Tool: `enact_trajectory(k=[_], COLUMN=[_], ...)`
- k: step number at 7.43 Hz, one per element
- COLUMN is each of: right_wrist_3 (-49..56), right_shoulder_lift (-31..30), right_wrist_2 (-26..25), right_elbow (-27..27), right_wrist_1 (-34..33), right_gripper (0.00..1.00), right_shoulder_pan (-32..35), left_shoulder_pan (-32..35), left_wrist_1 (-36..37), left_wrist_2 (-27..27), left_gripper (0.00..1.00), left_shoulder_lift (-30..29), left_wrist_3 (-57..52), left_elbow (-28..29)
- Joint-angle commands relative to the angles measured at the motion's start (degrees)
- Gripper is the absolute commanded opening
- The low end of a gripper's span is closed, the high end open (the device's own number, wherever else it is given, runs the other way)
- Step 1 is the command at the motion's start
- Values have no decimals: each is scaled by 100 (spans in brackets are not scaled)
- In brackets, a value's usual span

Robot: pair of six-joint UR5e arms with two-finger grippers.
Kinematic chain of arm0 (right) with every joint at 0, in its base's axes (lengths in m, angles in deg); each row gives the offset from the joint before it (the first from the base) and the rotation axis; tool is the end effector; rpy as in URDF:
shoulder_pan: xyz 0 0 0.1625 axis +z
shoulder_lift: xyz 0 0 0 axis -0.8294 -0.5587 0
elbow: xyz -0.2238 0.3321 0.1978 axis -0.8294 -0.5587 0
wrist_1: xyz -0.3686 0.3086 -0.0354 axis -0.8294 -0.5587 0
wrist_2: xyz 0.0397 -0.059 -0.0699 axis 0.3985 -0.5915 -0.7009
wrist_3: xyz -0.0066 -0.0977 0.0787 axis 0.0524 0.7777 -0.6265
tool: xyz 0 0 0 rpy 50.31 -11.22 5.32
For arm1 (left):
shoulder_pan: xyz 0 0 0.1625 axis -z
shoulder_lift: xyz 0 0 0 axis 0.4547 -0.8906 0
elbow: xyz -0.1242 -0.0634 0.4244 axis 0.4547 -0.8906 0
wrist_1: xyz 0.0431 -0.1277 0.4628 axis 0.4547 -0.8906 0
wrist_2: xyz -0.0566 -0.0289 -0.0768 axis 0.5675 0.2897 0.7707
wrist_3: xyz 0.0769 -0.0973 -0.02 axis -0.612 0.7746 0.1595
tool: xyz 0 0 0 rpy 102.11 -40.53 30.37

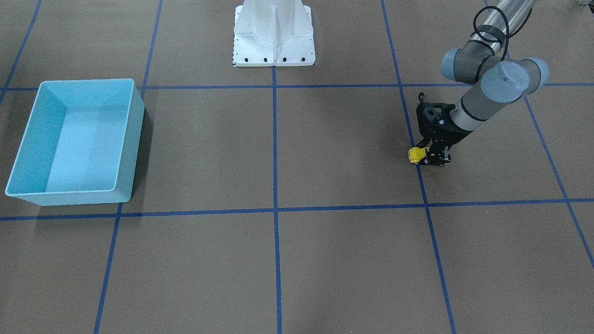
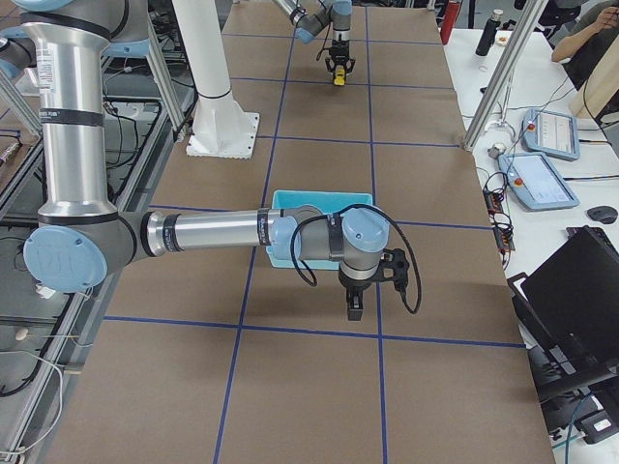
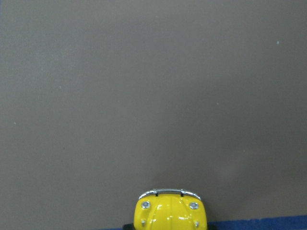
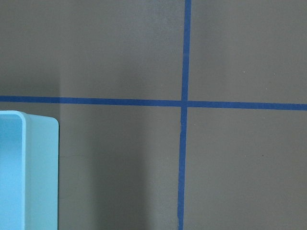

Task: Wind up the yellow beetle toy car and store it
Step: 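Keep dragging the car backward with the left gripper to wind it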

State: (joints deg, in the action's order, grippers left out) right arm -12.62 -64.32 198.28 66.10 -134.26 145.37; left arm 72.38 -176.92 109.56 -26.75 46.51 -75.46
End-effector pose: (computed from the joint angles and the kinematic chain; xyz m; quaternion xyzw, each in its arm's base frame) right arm 0.0353 -0.5604 0.6400 0.0179 -0.3976 -0.0067 0.9174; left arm 0.4240 -0.5186 0.5194 0.3660 0.3043 0.6420 0.6010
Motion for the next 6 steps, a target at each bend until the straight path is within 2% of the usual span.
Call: enact_trajectory(k=[1, 6], right_wrist_3=[0, 0], right_shoulder_lift=[0, 0], right_wrist_2=[-7, -7], right_elbow=[1, 1], right_wrist_1=[-2, -11], right_gripper=[100, 100], right_shoulder_pan=[5, 5], left_shoulder_pan=[116, 169], left_wrist_1=[-87, -297], left_wrist_2=[162, 224], left_gripper=[11, 11], left_shoulder_lift=[91, 214], left_wrist_3=[-15, -15], left_elbow=[16, 25])
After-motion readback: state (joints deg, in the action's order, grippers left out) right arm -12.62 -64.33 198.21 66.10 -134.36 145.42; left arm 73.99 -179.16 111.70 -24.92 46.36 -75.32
